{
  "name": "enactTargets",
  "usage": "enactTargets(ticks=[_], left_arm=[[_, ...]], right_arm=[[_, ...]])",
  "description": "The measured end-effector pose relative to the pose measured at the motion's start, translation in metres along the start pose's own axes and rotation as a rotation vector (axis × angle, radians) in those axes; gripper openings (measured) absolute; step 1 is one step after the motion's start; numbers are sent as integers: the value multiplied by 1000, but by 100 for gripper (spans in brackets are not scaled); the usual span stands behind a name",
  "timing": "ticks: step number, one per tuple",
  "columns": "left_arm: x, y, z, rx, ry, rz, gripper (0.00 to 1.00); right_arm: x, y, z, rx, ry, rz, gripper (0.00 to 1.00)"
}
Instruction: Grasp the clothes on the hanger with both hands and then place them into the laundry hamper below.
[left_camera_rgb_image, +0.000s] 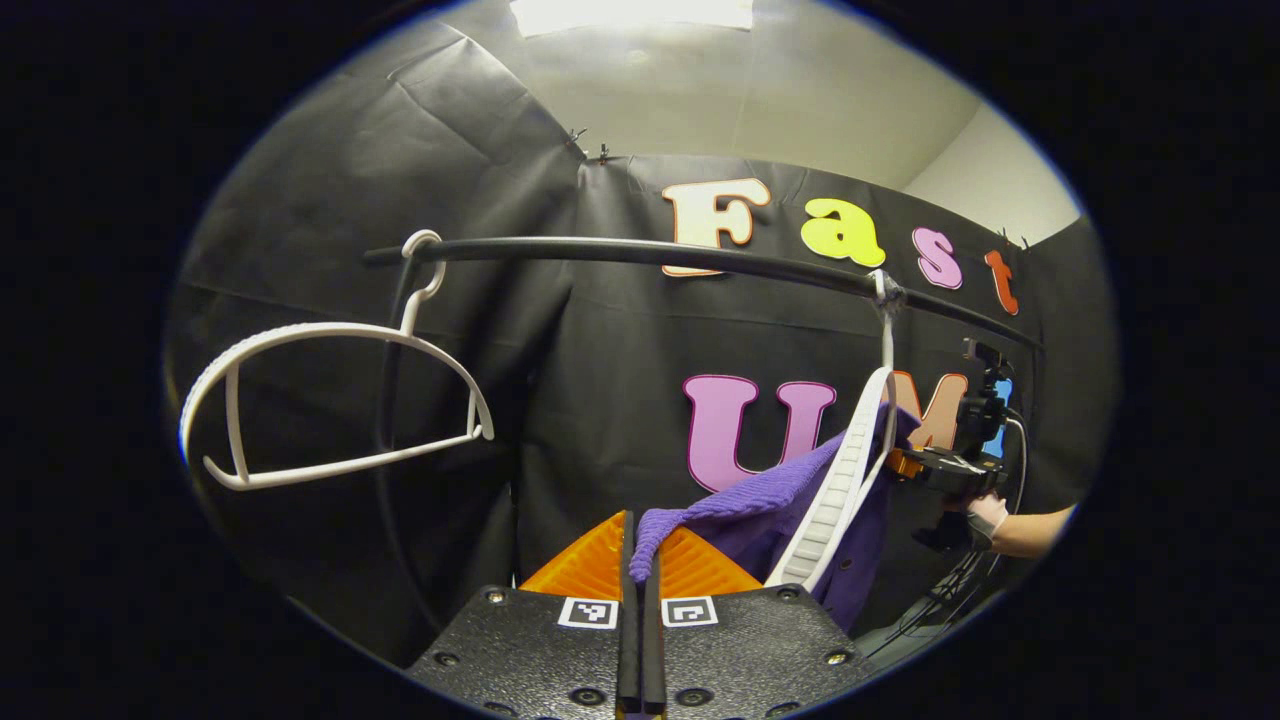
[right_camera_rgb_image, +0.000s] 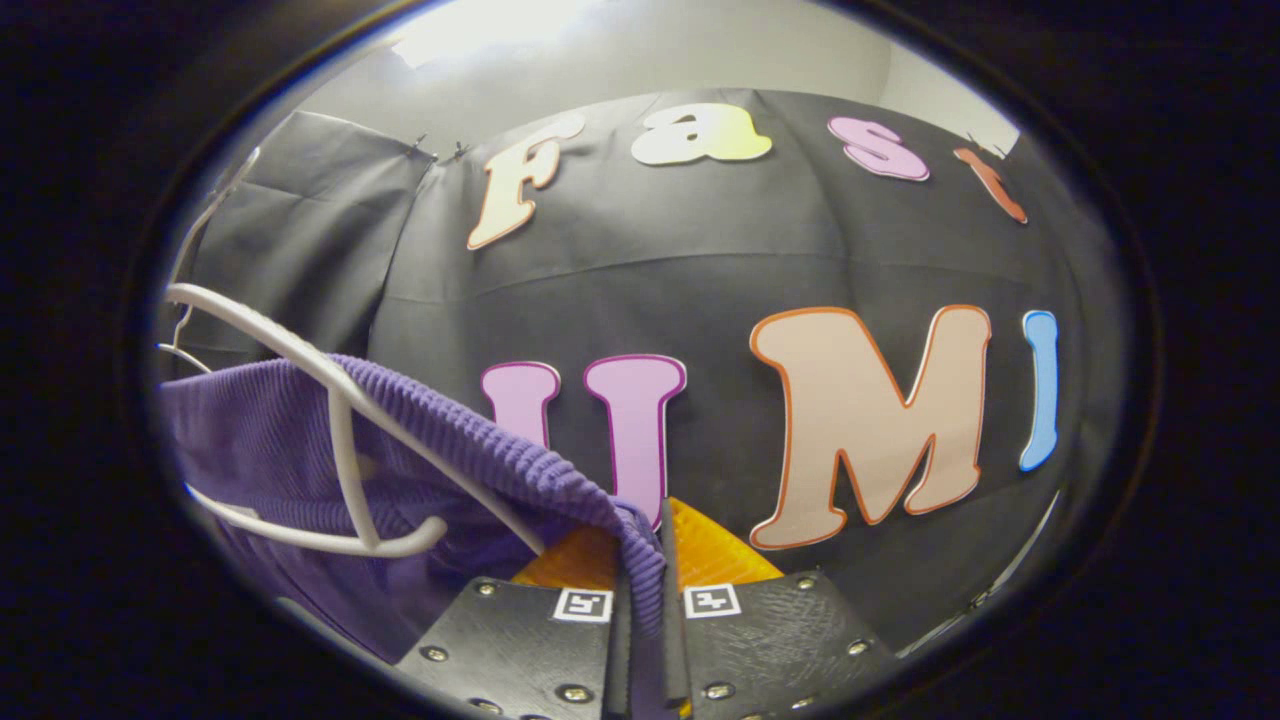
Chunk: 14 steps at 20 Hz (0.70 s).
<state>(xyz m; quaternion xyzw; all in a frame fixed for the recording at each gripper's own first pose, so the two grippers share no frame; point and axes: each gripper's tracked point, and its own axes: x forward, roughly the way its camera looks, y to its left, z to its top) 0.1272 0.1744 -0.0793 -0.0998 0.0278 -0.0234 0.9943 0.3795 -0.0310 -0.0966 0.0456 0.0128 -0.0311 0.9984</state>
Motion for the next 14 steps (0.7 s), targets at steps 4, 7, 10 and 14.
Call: enactTargets(ticks=[4, 7, 10, 14], left_arm=[[0, 0, -7, -7, 14, 0, 1], [-1, 0, -11, -16, 21, -2, 1], [-2, 1, -15, -6, 28, 1, 1], [7, -14, -35, 37, 77, -12, 2]], right_arm=[[2, -3, -5, 19, 9, -11, 12], [5, -3, -15, 25, 34, -14, 12], [6, -3, -22, 46, 49, -17, 12], [2, -16, -63, 106, 148, -45, 12]])
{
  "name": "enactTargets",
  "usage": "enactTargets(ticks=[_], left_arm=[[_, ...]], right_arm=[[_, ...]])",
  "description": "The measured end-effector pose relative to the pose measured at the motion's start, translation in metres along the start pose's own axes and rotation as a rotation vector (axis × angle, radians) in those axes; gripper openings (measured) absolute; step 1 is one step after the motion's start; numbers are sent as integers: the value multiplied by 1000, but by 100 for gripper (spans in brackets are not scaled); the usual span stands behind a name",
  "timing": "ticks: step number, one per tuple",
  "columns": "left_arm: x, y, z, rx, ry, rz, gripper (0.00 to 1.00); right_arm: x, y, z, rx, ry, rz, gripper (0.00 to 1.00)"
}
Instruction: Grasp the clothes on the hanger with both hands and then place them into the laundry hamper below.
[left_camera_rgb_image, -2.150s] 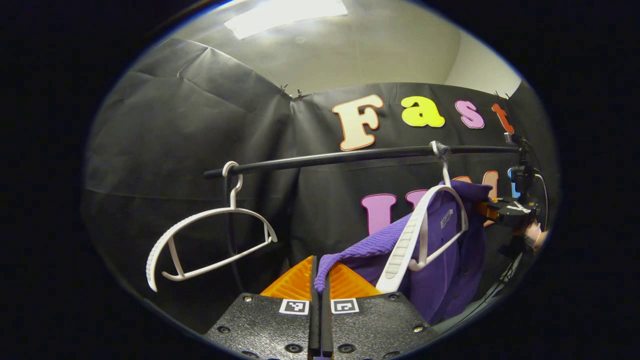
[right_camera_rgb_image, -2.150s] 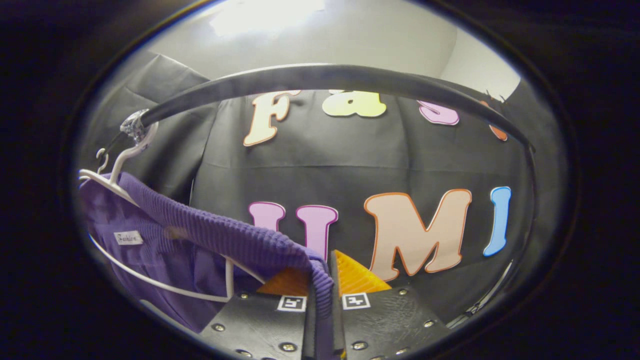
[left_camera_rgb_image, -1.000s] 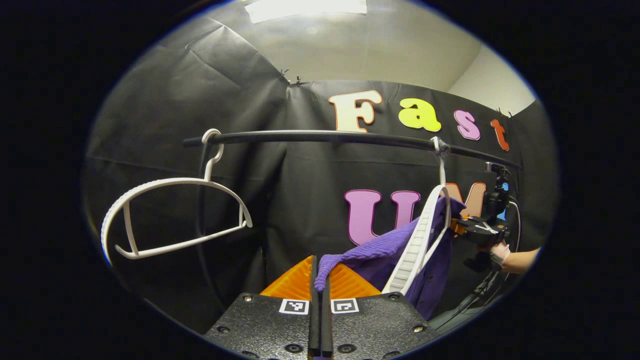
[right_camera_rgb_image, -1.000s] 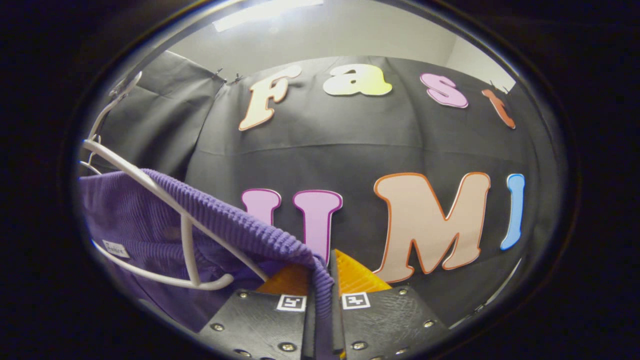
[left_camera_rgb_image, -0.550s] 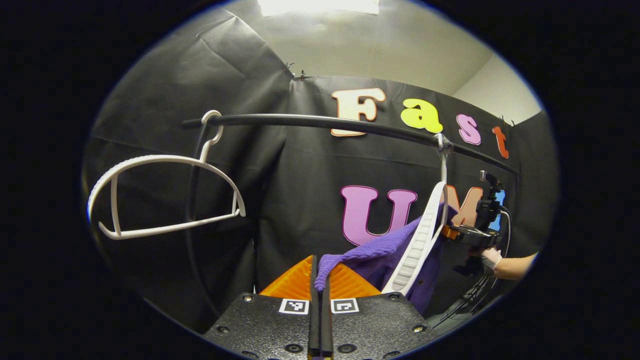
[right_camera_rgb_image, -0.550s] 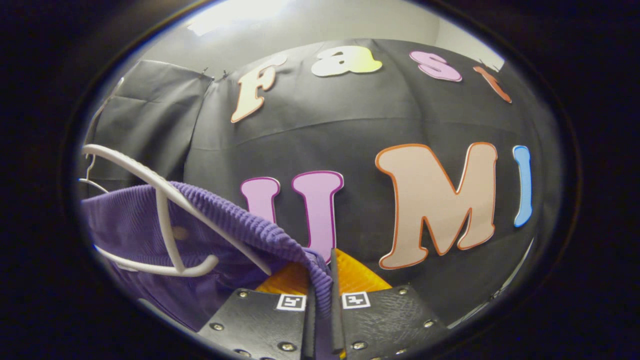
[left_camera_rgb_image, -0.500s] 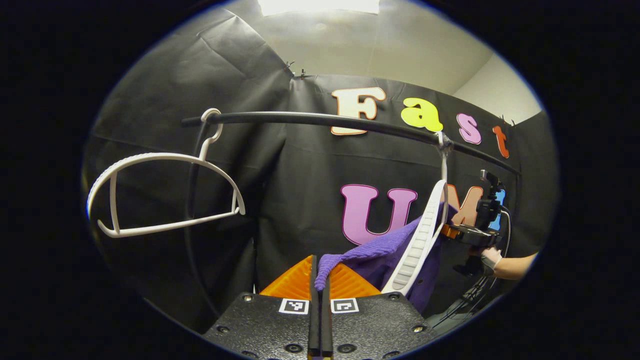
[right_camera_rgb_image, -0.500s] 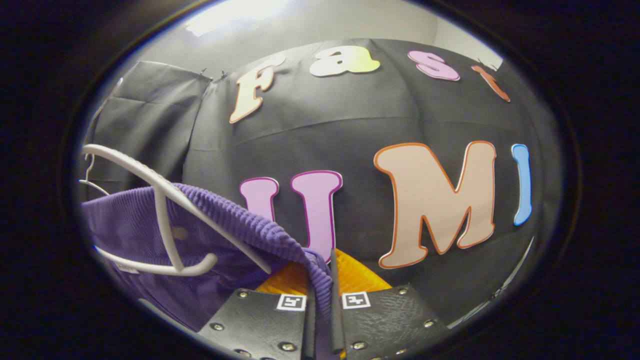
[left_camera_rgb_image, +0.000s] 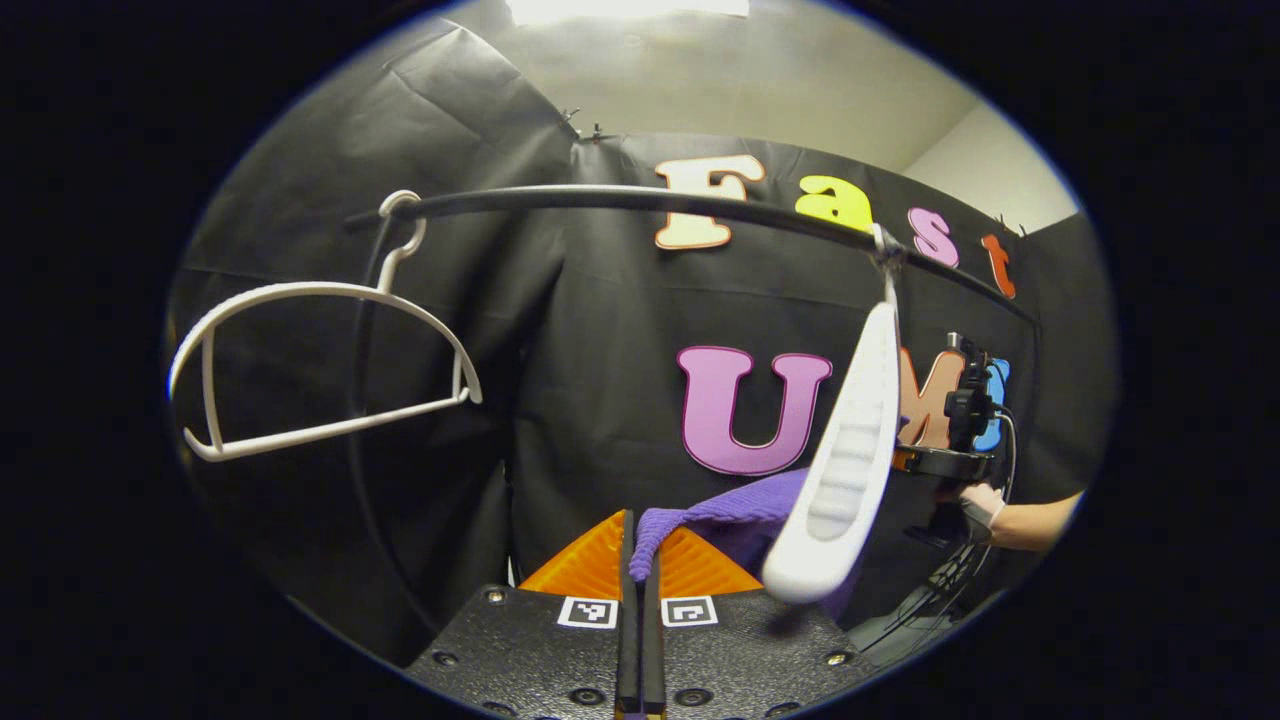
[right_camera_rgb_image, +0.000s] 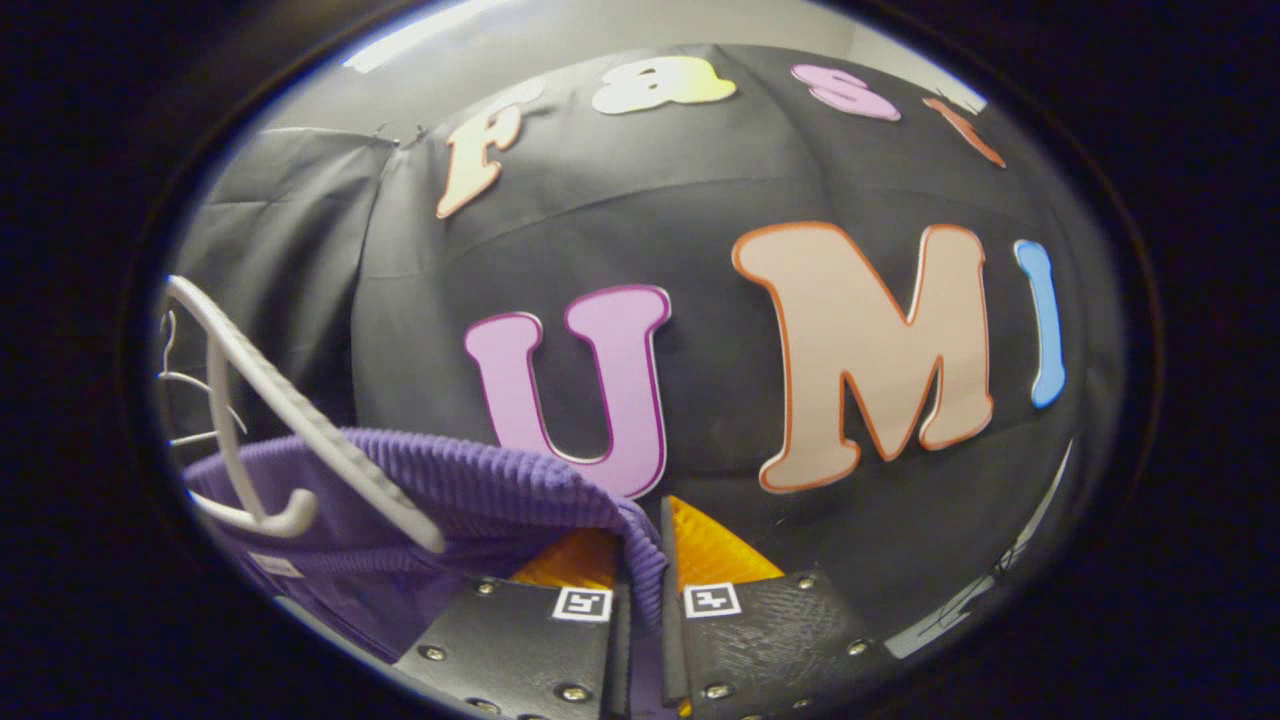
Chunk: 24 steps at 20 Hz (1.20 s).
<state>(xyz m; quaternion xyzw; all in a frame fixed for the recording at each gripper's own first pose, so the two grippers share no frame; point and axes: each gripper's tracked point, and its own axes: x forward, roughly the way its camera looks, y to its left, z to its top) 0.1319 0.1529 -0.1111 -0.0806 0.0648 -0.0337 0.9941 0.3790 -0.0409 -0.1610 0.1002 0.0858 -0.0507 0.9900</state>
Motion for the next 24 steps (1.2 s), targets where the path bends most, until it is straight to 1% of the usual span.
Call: enactTargets(ticks=[3, 7, 9, 11, 13, 15, 20, 24], left_arm=[[-8, -3, -17, 21, 37, -7, 1], [-7, -6, -35, 4, 68, 5, 2], [-18, -4, -43, 11, 83, 15, 2], [-13, -10, -52, 25, 98, 16, 2], [-19, -14, -60, 41, 116, 7, 2], [-20, -28, -69, 56, 136, -16, 2], [-19, -65, -89, 57, 169, -89, 2], [-11, -97, -108, 71, 199, -151, 2]], right_arm=[[-9, -17, -26, -11, 38, -32, 12], [-28, -31, -55, -50, 82, -48, 12], [-37, -32, -63, -74, 98, -47, 12], [-48, -30, -71, -92, 113, -38, 12], [-60, -23, -76, -107, 125, -16, 12], [-74, -12, -81, -118, 137, 16, 12], [-112, 29, -92, -154, 163, 120, 12], [-142, 56, -105, -151, 196, 191, 12]])
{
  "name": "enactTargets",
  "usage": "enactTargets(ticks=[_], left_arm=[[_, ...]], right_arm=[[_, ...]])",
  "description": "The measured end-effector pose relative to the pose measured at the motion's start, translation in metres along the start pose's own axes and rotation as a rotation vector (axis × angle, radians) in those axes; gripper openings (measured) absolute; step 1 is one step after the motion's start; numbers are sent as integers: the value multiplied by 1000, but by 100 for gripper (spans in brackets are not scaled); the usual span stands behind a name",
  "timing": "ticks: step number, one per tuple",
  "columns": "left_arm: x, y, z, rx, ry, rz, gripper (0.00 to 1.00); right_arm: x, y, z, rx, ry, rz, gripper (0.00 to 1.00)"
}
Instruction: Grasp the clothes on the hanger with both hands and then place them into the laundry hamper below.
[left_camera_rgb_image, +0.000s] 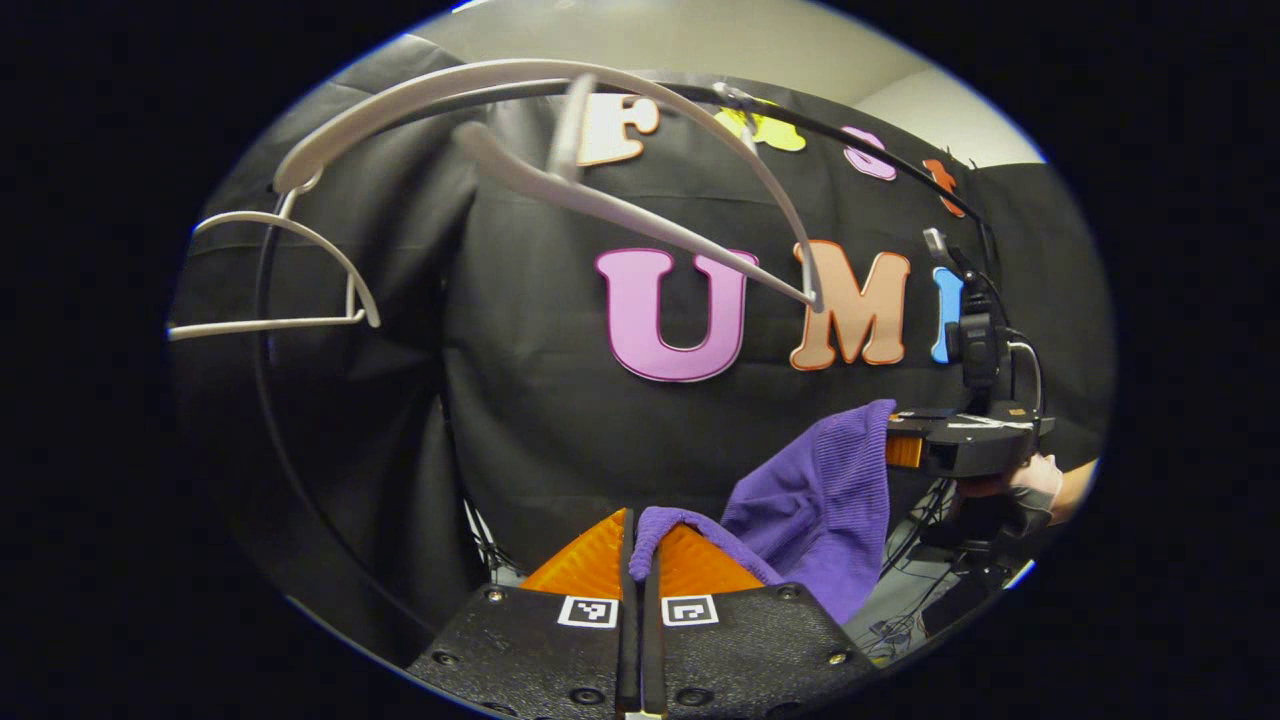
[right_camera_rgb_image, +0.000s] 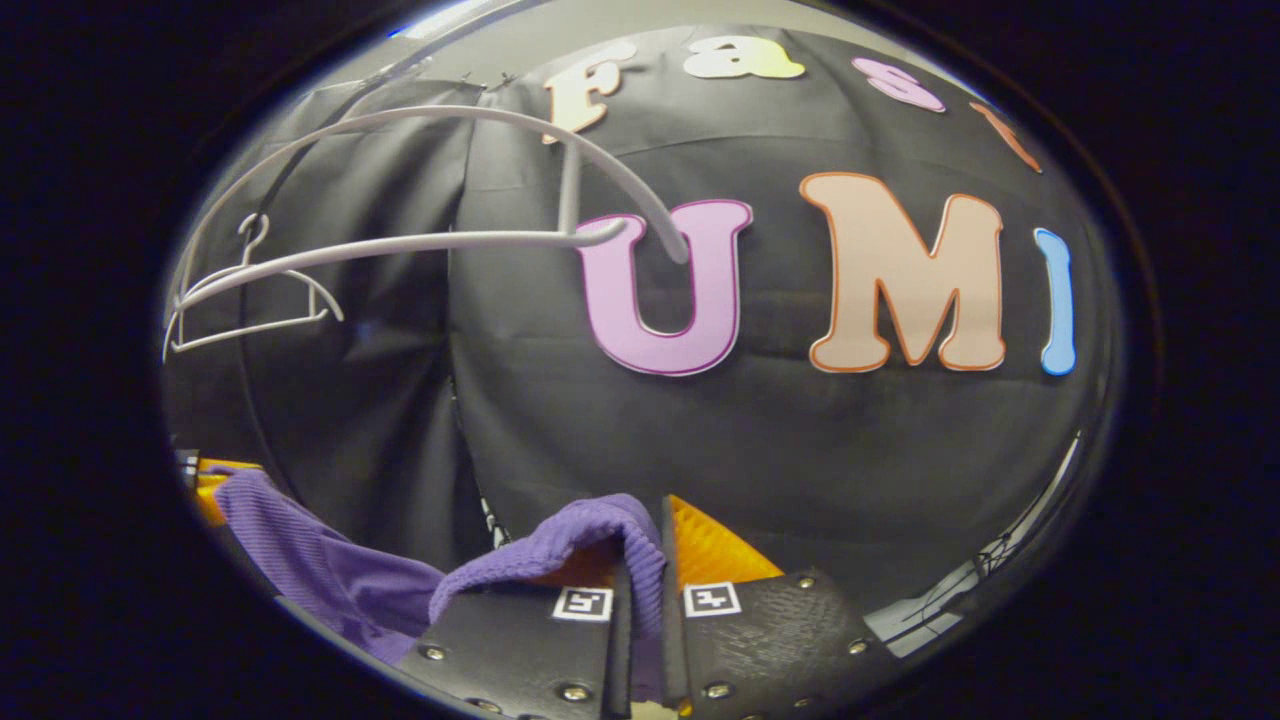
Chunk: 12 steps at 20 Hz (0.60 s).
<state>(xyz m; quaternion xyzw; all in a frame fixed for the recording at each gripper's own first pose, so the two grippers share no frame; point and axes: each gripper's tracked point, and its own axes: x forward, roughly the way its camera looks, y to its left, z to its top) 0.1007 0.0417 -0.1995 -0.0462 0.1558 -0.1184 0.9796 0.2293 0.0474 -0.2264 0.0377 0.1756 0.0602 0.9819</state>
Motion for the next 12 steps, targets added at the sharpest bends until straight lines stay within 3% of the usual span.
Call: enactTargets(ticks=[6, 12], left_arm=[[23, -37, -35, -18, 78, -65, 2], [23, -47, -104, -58, 214, -55, 2]], right_arm=[[-22, 34, -48, -15, 88, 72, 12], [-35, 35, -115, -49, 213, 79, 12]])
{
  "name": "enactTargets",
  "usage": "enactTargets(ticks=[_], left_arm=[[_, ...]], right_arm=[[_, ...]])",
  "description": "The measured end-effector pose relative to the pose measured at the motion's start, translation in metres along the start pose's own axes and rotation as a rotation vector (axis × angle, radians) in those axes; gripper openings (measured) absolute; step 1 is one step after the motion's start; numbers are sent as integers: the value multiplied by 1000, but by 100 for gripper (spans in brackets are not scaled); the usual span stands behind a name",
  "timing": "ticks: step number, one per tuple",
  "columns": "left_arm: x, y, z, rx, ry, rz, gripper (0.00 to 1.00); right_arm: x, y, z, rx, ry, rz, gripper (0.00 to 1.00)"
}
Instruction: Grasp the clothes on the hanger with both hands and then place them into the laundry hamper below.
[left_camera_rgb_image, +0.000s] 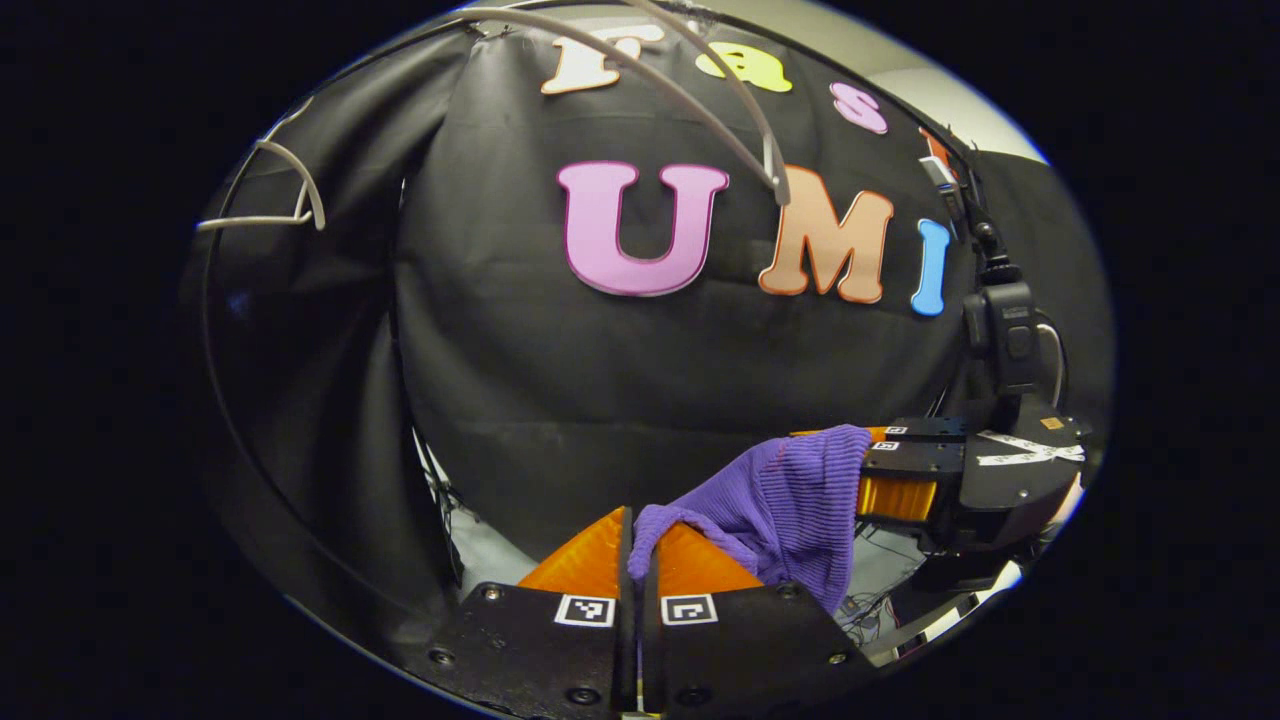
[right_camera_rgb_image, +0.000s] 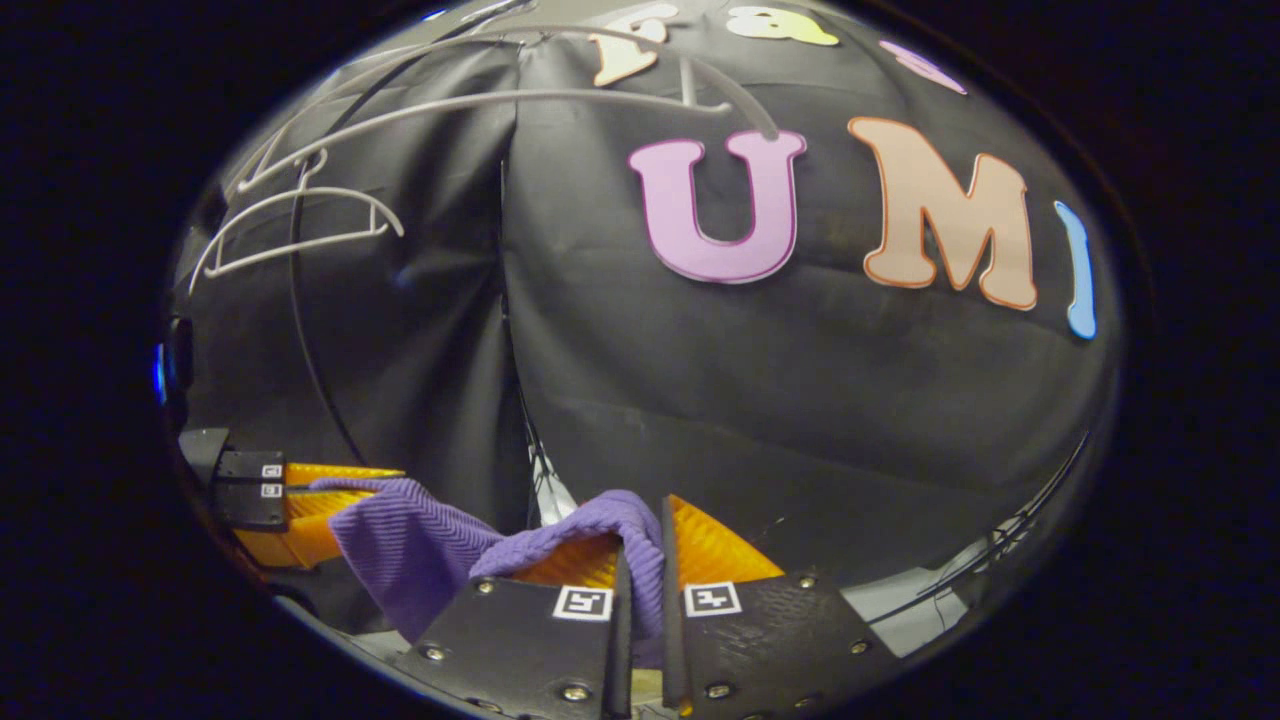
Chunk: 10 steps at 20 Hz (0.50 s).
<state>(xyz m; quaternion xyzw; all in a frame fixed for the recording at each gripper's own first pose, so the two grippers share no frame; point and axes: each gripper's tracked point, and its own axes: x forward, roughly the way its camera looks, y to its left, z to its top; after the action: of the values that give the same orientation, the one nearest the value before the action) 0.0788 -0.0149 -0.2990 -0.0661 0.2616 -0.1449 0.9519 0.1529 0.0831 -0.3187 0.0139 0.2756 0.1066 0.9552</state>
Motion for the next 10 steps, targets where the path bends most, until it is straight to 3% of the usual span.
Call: enactTargets(ticks=[5, 8, 9, 10], left_arm=[[5, -10, -47, 9, 107, -12, 4], [5, -9, -67, 5, 151, -13, 10], [5, -11, -69, -3, 159, -17, 11], [4, -12, -65, -15, 154, -20, 18]], right_arm=[[-2, -4, -52, -16, 108, -3, 12], [-2, -2, -73, -20, 169, 16, 12], [-3, -3, -79, -26, 182, 16, 16], [-5, -4, -80, -31, 190, 14, 25]])
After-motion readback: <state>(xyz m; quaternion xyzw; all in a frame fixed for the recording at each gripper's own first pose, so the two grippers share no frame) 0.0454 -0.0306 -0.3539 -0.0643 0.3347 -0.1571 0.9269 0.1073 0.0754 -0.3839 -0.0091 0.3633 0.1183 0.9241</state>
